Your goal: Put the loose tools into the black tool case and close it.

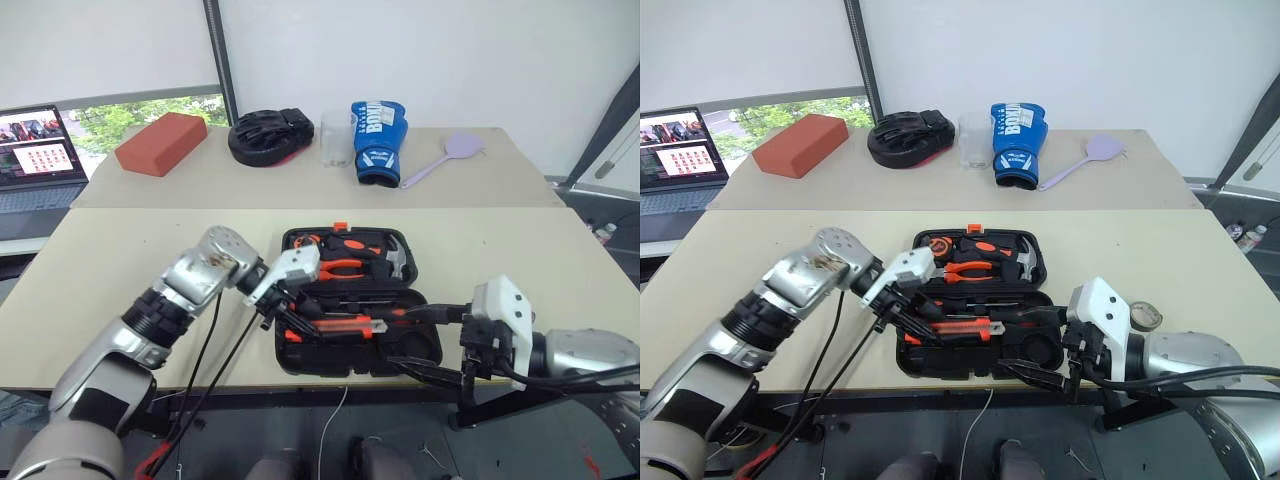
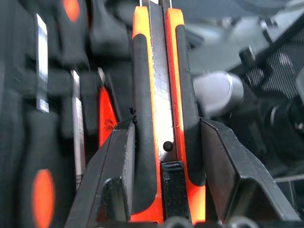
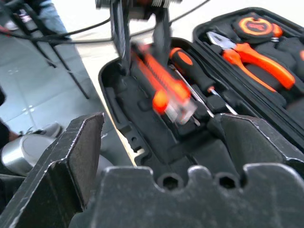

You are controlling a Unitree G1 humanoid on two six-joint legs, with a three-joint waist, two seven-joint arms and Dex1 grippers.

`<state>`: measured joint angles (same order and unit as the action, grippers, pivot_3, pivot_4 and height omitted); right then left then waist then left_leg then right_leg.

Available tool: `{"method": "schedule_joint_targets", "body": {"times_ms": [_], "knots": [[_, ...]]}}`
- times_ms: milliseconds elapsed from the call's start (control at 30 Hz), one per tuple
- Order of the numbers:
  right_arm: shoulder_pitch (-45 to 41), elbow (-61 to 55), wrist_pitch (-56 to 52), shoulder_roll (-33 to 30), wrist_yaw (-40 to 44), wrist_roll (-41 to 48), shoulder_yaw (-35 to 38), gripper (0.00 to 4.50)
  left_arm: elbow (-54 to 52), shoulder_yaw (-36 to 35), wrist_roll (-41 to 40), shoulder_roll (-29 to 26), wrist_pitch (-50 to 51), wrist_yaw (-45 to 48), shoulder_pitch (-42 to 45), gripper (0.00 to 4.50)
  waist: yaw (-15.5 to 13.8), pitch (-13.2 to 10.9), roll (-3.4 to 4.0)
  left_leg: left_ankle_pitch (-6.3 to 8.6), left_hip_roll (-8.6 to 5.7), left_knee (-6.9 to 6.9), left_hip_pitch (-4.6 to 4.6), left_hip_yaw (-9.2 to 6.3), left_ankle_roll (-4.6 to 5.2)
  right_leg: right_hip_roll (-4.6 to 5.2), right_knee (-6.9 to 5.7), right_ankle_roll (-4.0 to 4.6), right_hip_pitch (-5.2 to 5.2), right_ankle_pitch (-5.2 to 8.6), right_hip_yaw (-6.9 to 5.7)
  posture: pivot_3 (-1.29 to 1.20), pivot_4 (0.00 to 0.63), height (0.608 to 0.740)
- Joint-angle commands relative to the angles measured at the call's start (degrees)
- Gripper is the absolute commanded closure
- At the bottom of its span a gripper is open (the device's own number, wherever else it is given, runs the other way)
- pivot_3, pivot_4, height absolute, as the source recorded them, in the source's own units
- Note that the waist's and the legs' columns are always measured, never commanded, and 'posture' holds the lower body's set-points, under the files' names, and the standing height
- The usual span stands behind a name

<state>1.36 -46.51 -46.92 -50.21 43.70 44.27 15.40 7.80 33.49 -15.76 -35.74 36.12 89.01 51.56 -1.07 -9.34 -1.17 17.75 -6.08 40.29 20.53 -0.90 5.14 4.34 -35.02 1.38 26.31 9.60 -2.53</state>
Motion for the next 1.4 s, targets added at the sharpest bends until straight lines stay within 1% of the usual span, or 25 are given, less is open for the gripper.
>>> {"method": "schedule_joint_targets", "body": {"times_ms": [33, 200, 500, 633, 700, 733, 800, 833, 867, 900, 967, 1067, 1167, 1233, 1300, 1333, 1400], "knots": [[0.5, -2.6, -0.4, 0.0, -2.4, 1.8, 3.0, 0.00, -0.1, 0.2, 0.9, 1.1, -1.1, 1.5, 0.5, 2.92, 0.0, 0.0, 0.00, 0.00, 0.00, 0.00, 0.00, -0.01, 0.00, 0.00, 0.00, 0.00, 0.00, 0.00, 0.00, 0.00, 0.150, 0.740], [0.2, -2.5, -0.3, -0.5, -4.4, 2.4, 3.1, 0.00, 2.0, 0.4, 2.1, 4.4, 0.8, -0.1, 0.9, 2.92, -0.6, 0.0, 0.00, 0.07, 0.01, 0.09, -0.01, -0.01, 0.12, 0.00, 0.00, -0.04, -0.06, 0.00, 0.00, 0.00, 0.150, 0.740], [-1.8, -1.0, 0.3, -0.9, -5.7, 2.3, 1.5, 0.00, 0.3, 1.2, 3.2, 4.4, 3.8, 0.4, 0.0, 2.92, -1.1, 0.0, 0.00, 0.11, 0.00, 0.14, -0.01, 0.00, 0.20, 0.00, 0.00, -0.10, -0.08, 0.01, 0.01, 0.00, 0.150, 0.740], [-2.8, -0.5, 0.5, -0.8, -5.8, 2.1, 0.2, 0.00, -0.1, 0.2, 1.1, 4.4, 7.0, 2.1, 0.4, 2.92, -1.1, 0.0, 0.00, 0.11, 0.00, 0.14, -0.01, 0.00, 0.21, 0.00, -0.01, -0.10, -0.08, 0.01, 0.01, 0.00, 0.150, 0.740], [-3.3, -0.2, 0.6, -0.8, -5.7, 2.0, -0.3, 0.00, -0.6, 0.0, 1.0, 4.5, 7.8, 2.1, 0.4, 1.92, -1.1, 0.0, 0.00, 0.11, 0.00, 0.14, -0.01, 0.00, 0.21, -0.01, -0.01, -0.10, -0.08, 0.01, 0.01, 0.00, 0.150, 0.740], [-3.4, -0.1, 0.6, -0.8, -5.7, 1.9, -0.5, 0.00, -0.8, -0.1, 0.9, 4.6, 8.1, 2.0, 0.4, 1.74, -1.1, 0.0, 0.00, 0.10, 0.00, 0.14, 0.00, 0.00, 0.21, -0.01, -0.01, -0.10, -0.07, 0.01, 0.01, 0.00, 0.150, 0.740], [-3.9, 0.2, 0.6, -0.8, -5.7, 1.8, -0.9, 0.00, -1.1, -0.2, 0.8, 4.6, 8.7, 2.2, 0.4, 0.94, -1.1, 0.0, 0.00, 0.10, 0.00, 0.15, 0.01, 0.00, 0.21, -0.02, -0.01, -0.10, -0.06, 0.01, 0.01, 0.00, 0.150, 0.740], [-4.1, 0.4, 0.7, -0.7, -5.7, 1.7, -1.1, 0.00, -1.3, -0.3, 0.8, 4.6, 8.6, 2.1, 0.3, 0.68, -1.1, 0.0, 0.00, 0.10, 0.00, 0.15, 0.02, 0.00, 0.21, -0.01, 0.00, -0.10, -0.06, 0.01, 0.01, 0.00, 0.150, 0.740], [-4.2, 0.6, 0.8, -0.7, -5.7, 1.6, -1.3, 0.00, -1.5, -0.4, 0.8, 4.6, 8.6, 2.1, 0.2, 0.26, -1.2, 0.0, 0.00, 0.10, 0.00, 0.16, 0.04, 0.00, 0.21, -0.01, 0.00, -0.10, -0.05, 0.01, 0.00, 0.00, 0.150, 0.740], [-4.5, 0.8, 0.8, -0.6, -5.7, 1.6, -1.5, 0.00, -1.5, -0.5, 0.6, 4.7, 8.8, 2.1, 0.3, 0.03, -1.2, 0.0, 0.00, 0.10, 0.00, 0.19, 0.05, -0.01, 0.22, -0.01, 0.00, -0.10, -0.05, 0.01, 0.00, 0.00, 0.150, 0.740], [-4.9, 1.2, 0.9, -0.3, -5.7, 1.6, -1.9, 0.00, -0.7, -1.7, 0.5, 5.1, 7.5, 1.4, 0.7, 0.03, -1.2, 0.0, 0.00, 0.11, 0.00, 0.25, 0.08, -0.03, 0.23, -0.01, 0.00, -0.11, -0.05, 0.01, -0.01, 0.00, 0.150, 0.740], [-5.3, 1.7, 1.2, -0.1, -5.6, 1.1, -2.8, 0.00, 0.6, -6.1, -2.4, 6.2, 9.2, 0.5, 2.2, 0.03, -1.3, 0.0, 0.00, 0.11, 0.00, 0.36, 0.15, -0.05, 0.23, -0.02, -0.02, -0.12, -0.03, 0.00, -0.03, 0.00, 0.150, 0.740], [-5.7, 2.1, 1.5, 0.1, -5.6, 0.8, -3.3, 0.00, 1.0, -7.7, -3.6, 4.7, 8.7, 2.1, 2.1, 0.78, -1.2, 0.0, 0.00, 0.12, 0.00, 0.44, 0.23, -0.11, 0.23, -0.03, -0.02, -0.13, -0.01, 0.00, -0.08, 0.00, 0.150, 0.740], [-5.7, 2.3, 1.7, 0.2, -5.4, 0.5, -3.6, 0.00, 1.1, -7.5, -3.2, 3.0, 6.6, 3.2, 1.4, 1.62, -1.1, 0.0, 0.00, 0.11, 0.00, 0.44, 0.21, -0.11, 0.23, -0.04, -0.03, -0.12, -0.01, 0.00, -0.08, 0.00, 0.150, 0.740], [-5.7, 2.3, 1.8, 0.1, -5.3, 0.3, -3.7, 0.00, 0.7, -6.7, -4.1, 1.2, 5.7, 3.5, 1.1, 2.18, -1.1, 0.0, 0.00, 0.11, 0.01, 0.44, 0.21, -0.11, 0.23, -0.05, -0.05, -0.12, 0.01, -0.01, -0.08, 0.00, 0.150, 0.740], [-5.7, 2.3, 1.8, 0.1, -5.2, 0.2, -3.7, 0.00, 0.5, -6.1, -4.8, 0.2, 5.3, 3.5, 1.0, 2.65, -1.1, 0.0, 0.00, 0.11, 0.01, 0.44, 0.21, -0.11, 0.22, -0.06, -0.05, -0.12, 0.01, -0.01, -0.08, 0.00, 0.150, 0.740], [-5.5, 2.4, 1.9, 0.0, -4.9, 0.1, -3.7, 0.00, -0.4, -4.4, -5.6, -2.2, 2.7, 3.5, 0.5, 3.37, -1.1, 0.0, 0.00, 0.11, 0.00, 0.44, 0.22, -0.11, 0.22, -0.05, -0.05, -0.12, 0.01, -0.01, -0.08, 0.00, 0.150, 0.740]]}}
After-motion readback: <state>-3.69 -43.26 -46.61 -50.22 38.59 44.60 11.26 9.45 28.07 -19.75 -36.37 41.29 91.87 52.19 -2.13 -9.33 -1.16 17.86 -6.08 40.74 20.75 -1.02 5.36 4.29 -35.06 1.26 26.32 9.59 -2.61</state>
